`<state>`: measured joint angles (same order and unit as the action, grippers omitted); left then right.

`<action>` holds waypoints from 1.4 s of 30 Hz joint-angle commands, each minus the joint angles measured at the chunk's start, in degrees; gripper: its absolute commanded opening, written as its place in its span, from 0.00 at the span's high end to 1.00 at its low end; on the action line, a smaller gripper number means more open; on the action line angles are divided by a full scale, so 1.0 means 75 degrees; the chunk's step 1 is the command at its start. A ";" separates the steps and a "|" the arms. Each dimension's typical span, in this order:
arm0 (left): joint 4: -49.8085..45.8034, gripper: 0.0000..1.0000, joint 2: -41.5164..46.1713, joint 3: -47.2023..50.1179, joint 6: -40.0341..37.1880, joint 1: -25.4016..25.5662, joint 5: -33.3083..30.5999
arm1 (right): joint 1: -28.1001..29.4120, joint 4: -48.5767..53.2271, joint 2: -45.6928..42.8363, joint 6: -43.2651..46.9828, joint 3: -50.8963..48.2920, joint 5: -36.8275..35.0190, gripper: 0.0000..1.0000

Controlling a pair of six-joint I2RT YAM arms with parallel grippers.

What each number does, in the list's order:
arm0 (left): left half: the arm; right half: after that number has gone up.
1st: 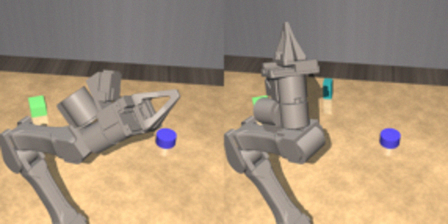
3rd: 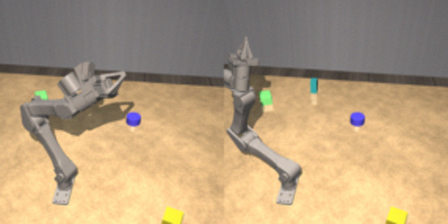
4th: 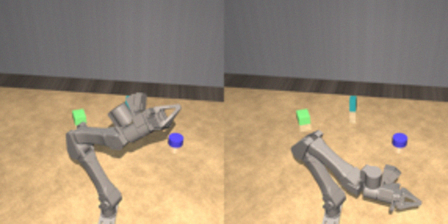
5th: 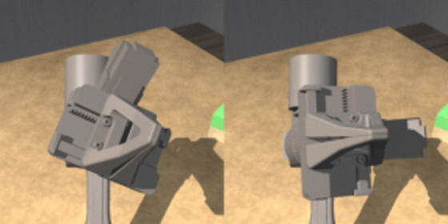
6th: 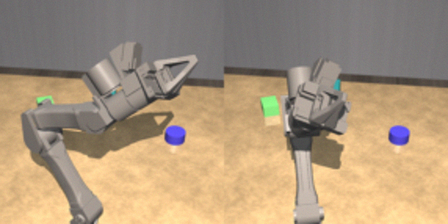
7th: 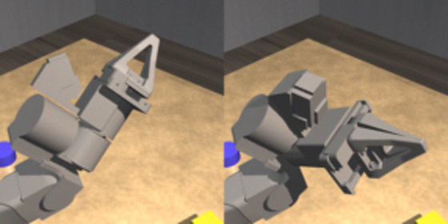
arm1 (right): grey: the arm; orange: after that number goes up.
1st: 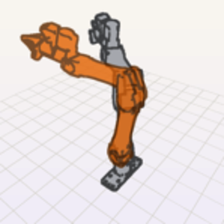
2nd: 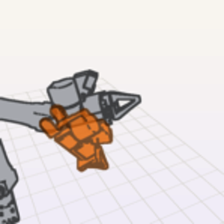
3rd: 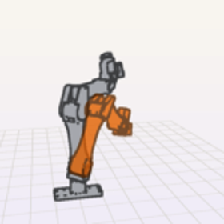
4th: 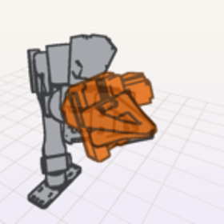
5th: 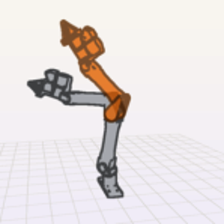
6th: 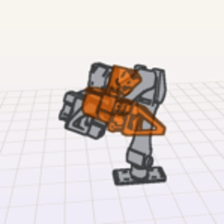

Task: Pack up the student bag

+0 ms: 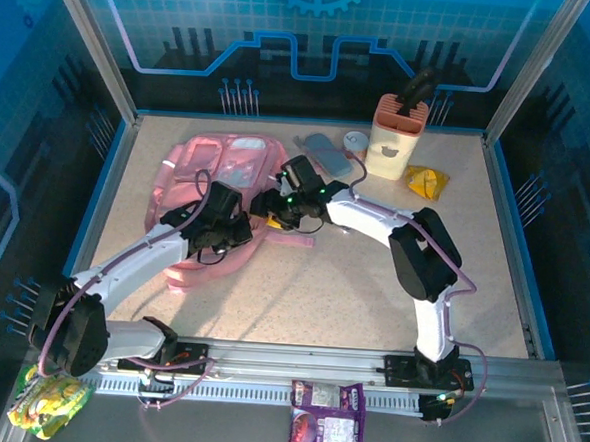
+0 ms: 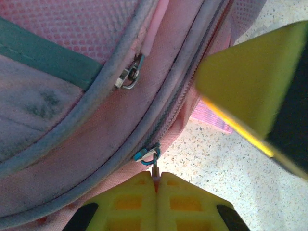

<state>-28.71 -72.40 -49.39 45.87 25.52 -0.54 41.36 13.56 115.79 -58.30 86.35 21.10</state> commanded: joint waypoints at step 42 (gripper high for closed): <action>0.0338 1.00 0.0173 -0.0194 0.0446 0.0394 0.0208 | -0.1238 0.1338 0.0152 0.1395 0.1369 -0.0226 0.36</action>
<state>-28.29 -71.57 -50.02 50.02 28.32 0.69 32.77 23.05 124.46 -47.46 102.91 20.75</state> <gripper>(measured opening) 0.051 0.632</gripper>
